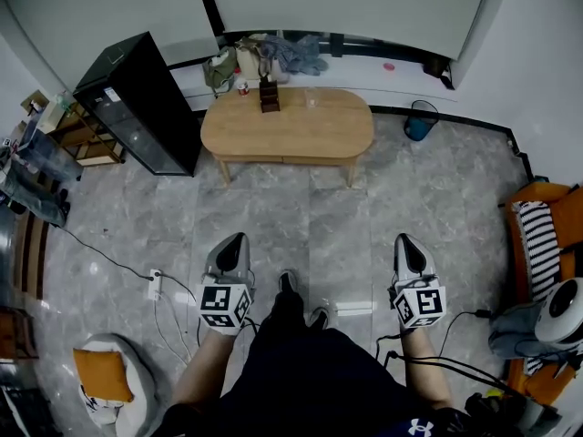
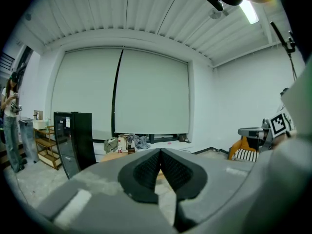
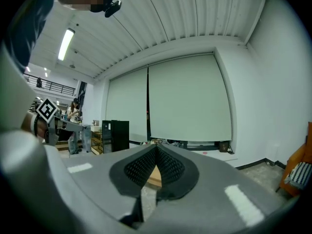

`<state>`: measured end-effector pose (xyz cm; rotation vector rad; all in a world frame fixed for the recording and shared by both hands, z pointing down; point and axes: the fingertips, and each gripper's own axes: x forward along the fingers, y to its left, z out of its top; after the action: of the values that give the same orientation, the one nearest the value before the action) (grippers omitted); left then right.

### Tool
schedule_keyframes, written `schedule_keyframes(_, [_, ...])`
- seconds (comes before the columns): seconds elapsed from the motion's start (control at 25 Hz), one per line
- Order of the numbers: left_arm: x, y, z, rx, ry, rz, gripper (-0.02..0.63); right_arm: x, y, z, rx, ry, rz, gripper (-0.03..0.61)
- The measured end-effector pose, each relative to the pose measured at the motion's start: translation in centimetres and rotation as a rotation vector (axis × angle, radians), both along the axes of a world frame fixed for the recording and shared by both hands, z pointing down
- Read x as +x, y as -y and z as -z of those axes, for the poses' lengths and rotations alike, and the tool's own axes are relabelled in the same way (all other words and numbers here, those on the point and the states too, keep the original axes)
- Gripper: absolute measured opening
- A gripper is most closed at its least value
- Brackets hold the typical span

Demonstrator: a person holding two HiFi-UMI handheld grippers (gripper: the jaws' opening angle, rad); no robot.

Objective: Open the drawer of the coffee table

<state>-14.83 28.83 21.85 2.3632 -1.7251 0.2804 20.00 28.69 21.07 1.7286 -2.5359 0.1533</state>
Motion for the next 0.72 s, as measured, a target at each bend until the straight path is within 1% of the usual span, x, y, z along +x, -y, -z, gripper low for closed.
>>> schedule_keyframes(0.32, [-0.4, 5.1, -1.8, -0.022, -0.007, -0.011, 0.002, 0.2, 4.2, -1.8, -0.034, -0.005, -0.03, 0.002])
schedule_keyframes(0.56, [-0.8, 12.2, -2.8, -0.029, -0.02, -0.038, 0.002, 0.1, 10.4, -2.4, -0.053, -0.003, -0.07, 0.002])
schedule_keyframes(0.72, [-1.0, 16.9, -2.8, -0.029, -0.025, -0.069, 0.002, -1.0, 14.4, -2.2, -0.061, -0.007, -0.079, 0.002])
